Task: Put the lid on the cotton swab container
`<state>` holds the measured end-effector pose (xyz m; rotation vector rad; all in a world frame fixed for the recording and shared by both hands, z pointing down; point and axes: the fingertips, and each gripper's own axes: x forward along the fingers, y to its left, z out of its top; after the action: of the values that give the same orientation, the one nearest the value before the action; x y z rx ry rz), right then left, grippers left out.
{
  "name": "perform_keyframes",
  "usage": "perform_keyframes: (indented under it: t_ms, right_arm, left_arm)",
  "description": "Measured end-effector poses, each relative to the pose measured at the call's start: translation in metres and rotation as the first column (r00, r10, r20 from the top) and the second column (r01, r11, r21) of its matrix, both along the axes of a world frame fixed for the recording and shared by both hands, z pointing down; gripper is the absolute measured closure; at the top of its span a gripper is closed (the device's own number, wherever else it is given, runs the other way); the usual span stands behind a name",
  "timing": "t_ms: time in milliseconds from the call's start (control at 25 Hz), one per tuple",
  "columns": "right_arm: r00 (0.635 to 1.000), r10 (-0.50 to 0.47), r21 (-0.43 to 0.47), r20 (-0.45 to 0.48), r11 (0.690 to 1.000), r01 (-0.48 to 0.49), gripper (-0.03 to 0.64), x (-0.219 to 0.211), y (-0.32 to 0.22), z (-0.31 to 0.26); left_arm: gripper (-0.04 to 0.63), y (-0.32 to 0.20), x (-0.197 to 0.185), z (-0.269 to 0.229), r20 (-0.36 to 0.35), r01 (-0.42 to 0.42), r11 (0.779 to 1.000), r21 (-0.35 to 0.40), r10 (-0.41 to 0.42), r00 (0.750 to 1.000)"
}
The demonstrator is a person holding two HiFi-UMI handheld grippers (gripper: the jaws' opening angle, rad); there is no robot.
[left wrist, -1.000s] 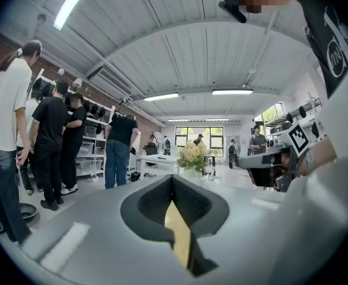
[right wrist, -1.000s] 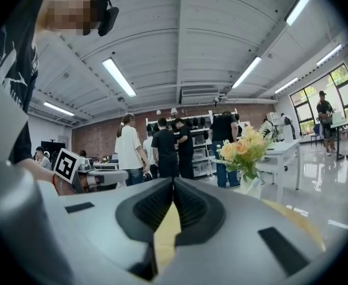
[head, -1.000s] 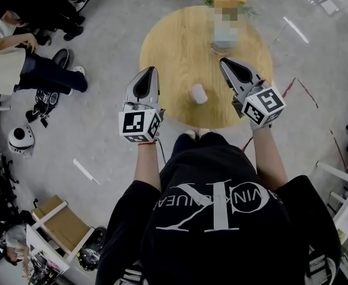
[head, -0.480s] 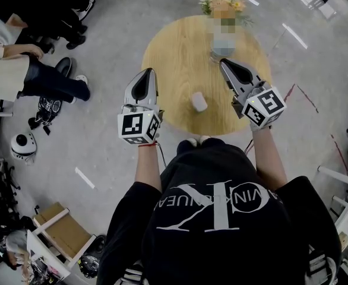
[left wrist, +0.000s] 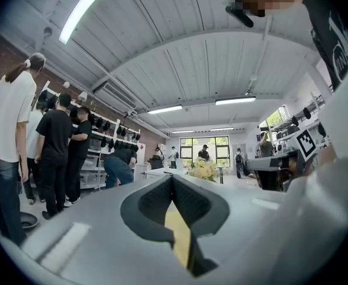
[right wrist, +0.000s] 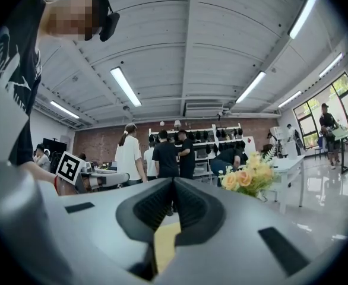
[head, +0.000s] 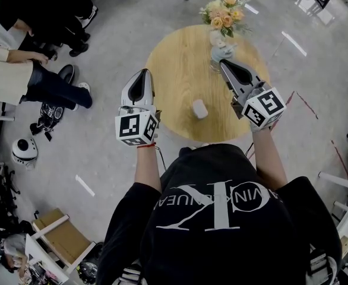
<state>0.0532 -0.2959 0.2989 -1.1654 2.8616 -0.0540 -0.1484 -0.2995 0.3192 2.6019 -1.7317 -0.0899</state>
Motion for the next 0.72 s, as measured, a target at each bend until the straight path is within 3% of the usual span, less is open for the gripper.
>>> perform_keyframes:
  t_ms: [720]
  right_arm:
    - [1.0, 0.015, -0.002, -0.003, 1.0, -0.015, 0.6, -0.001, -0.001, -0.001]
  left_arm:
    - [0.584, 0.002, -0.018, 0.001, -0.016, 0.047, 0.999, -0.005, -0.047, 0.999]
